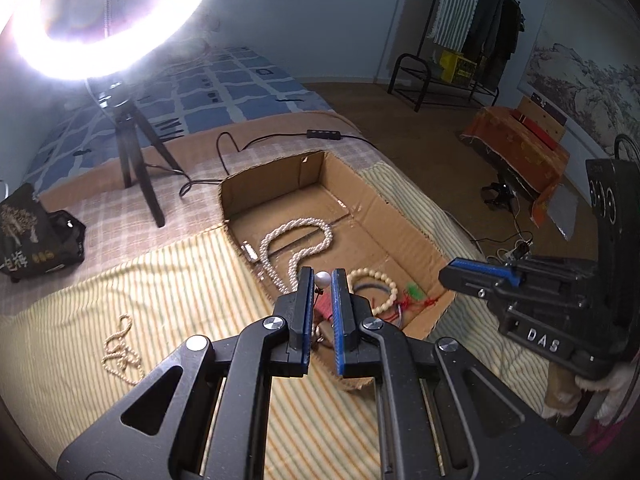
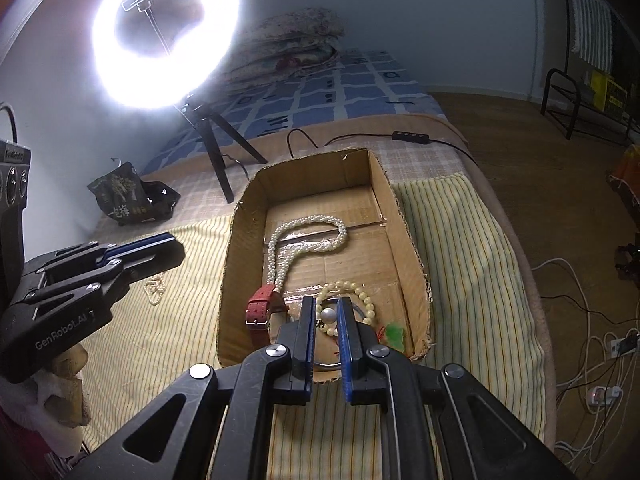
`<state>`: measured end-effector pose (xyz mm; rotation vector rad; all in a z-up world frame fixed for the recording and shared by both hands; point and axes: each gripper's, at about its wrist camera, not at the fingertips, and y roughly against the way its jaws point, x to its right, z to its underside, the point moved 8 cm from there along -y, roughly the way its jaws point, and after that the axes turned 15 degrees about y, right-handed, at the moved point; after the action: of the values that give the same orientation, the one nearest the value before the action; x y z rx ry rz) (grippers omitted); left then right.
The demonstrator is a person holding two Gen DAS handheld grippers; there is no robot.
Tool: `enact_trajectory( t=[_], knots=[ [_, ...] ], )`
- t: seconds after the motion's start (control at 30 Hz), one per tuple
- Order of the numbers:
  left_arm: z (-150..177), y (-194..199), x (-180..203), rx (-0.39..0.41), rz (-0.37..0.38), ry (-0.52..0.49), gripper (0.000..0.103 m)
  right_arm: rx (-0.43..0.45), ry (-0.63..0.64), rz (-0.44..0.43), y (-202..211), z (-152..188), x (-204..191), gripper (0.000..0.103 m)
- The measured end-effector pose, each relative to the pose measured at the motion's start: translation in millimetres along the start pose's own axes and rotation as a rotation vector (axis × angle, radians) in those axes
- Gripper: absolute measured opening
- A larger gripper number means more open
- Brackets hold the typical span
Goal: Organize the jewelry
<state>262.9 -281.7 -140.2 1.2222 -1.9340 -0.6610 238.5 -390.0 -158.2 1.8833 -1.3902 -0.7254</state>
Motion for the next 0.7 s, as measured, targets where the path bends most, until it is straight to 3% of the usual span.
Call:
enact_trajectory(
  t=[0.53, 0.6, 0.7],
  knots=[
    [-16, -19, 6, 0.017, 0.009, 0.027, 0.007, -0.013, 0.011, -0.008, -11, 3, -1, 0.010],
    [-18, -18, 4, 0.030, 0.002, 0.028, 0.007, -0.005, 0.013, -0.007, -11, 3, -2, 0.029],
    [-20, -18, 3, 0.031, -0.007, 0.025, 0.014, 0.006, 0.032, 0.000, -10, 2, -3, 0.047]
  ],
)
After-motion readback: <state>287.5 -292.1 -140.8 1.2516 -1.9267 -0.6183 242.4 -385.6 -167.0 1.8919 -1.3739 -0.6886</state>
